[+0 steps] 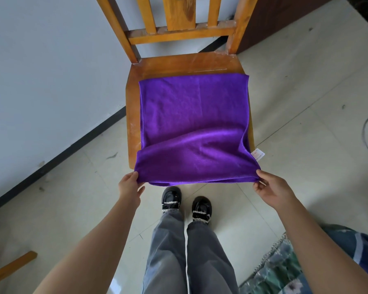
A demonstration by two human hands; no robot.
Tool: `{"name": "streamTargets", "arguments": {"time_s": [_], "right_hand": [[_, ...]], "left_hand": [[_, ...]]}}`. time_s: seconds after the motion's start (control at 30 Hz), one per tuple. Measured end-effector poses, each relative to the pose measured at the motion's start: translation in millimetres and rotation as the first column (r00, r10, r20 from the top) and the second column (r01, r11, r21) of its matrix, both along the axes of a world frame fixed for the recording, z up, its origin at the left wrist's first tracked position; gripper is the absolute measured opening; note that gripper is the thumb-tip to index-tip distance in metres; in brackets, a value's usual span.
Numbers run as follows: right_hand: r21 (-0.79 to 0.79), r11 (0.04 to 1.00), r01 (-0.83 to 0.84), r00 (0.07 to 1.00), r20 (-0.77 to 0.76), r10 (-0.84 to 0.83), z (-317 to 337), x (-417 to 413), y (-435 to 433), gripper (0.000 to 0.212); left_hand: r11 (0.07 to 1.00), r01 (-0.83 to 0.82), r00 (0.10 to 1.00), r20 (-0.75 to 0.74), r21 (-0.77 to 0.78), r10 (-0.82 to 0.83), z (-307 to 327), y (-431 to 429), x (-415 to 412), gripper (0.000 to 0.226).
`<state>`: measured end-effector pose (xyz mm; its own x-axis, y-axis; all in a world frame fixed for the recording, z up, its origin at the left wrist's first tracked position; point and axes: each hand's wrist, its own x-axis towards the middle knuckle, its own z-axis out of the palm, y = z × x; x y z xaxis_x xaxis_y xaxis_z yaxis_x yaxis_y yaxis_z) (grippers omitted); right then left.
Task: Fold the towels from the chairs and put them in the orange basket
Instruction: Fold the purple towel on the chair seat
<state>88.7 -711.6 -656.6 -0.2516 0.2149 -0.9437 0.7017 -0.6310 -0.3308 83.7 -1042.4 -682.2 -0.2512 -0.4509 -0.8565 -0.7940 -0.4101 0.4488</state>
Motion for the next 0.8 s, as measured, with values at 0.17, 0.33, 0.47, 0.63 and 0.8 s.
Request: {"name": "streamTargets", "arguments": {"time_s": [0.17, 0.33, 0.47, 0.63, 0.8], "right_hand": [[-0.011, 1.0, 0.01, 1.0, 0.005, -0.01, -5, 2, 0, 0.015], [-0.006, 1.0, 0.017, 1.0, -0.006, -0.017, -11, -2, 6, 0.011], [0.021, 1.0, 0.014, 1.0, -0.012, -0.013, -17, -3, 11, 0.012], [0.038, 0.999, -0.002, 1.0, -0.022, 0.003, -16, 1, 17, 0.01], [0.079, 0.997, 0.007, 0.999, -0.033, -0.004, -10, 5, 16, 0.015]], "left_hand": [[0.992, -0.049, 0.998, -0.021, 0.118, 0.052, -3, -6, 2, 0.019], [0.957, 0.021, 0.999, 0.032, 0.288, -0.031, -21, 0, 12, 0.017], [0.95, 0.086, 0.993, 0.054, 0.299, -0.107, -36, 3, 20, 0.015], [0.944, 0.186, 0.974, 0.073, 0.273, -0.214, -44, 2, 21, 0.017], [0.927, 0.32, 0.932, 0.111, 0.194, -0.345, -33, -3, 24, 0.02]]}}
